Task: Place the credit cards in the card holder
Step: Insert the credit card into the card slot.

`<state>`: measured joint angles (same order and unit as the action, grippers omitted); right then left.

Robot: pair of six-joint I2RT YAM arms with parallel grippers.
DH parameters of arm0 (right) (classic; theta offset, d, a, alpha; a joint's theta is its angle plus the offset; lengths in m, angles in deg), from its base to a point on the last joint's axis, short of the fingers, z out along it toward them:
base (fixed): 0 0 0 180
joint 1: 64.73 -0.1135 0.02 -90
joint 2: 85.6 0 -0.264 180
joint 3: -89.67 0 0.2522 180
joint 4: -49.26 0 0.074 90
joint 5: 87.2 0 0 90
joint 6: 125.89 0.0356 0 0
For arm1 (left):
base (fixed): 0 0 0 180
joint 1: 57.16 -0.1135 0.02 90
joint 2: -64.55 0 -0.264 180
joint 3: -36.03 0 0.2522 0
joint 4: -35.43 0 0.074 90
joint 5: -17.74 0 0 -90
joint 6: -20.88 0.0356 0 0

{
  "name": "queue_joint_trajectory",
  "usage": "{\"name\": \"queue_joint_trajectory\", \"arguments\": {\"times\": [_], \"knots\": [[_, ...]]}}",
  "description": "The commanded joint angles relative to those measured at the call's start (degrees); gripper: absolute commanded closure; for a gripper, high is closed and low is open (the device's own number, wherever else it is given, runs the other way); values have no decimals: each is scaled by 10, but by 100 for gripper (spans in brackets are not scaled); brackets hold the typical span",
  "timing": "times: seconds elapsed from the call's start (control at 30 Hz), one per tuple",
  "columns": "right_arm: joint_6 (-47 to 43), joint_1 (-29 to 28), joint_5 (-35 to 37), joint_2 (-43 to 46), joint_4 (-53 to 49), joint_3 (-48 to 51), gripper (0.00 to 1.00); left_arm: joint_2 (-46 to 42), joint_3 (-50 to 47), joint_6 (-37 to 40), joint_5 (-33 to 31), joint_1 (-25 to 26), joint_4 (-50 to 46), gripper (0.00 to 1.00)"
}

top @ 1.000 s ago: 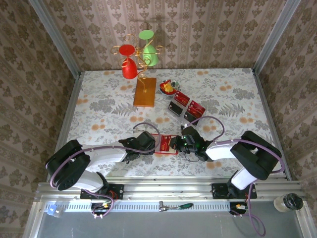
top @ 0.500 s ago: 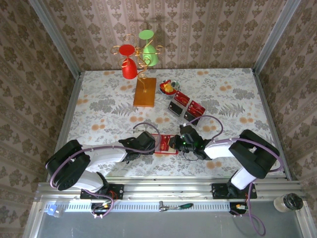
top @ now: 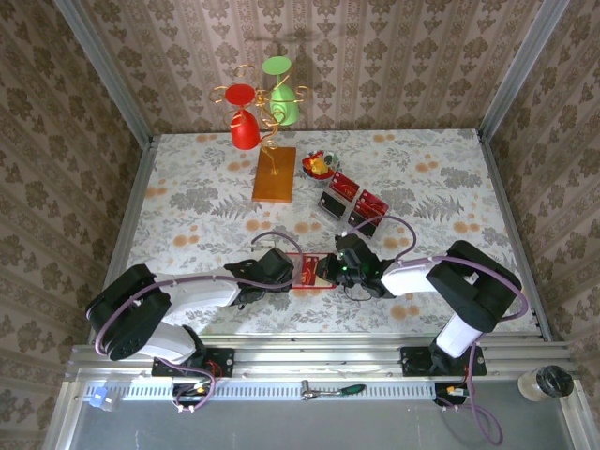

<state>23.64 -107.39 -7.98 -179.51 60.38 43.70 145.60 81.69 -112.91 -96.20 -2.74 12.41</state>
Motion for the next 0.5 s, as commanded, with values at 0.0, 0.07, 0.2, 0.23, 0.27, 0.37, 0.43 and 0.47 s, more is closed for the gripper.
{"name": "queue_joint_trajectory", "arguments": {"times": [0.0,0.07,0.2,0.23,0.27,0.37,0.43,0.47], "knots": [[-32,-1,-6,15,-74,-19,83,6,-12,-5,-7,3,-28,0],[-48,4,0,30,-109,-27,73,5,-12,-5,-7,3,-28,0],[-71,17,8,53,-157,-36,64,6,-12,-4,-7,3,-26,0],[-80,19,10,57,-171,-40,63,5,-12,-4,-7,3,-26,0],[-86,20,15,61,-182,-46,63,5,-13,-5,-7,3,-27,0],[-110,20,21,62,-217,-67,69,5,-14,-5,-7,3,-27,0],[-128,20,23,54,-241,-86,78,5,-14,-4,-7,3,-27,0],[-134,20,23,50,-249,-94,82,5,-14,-4,-7,3,-26,0]]}}
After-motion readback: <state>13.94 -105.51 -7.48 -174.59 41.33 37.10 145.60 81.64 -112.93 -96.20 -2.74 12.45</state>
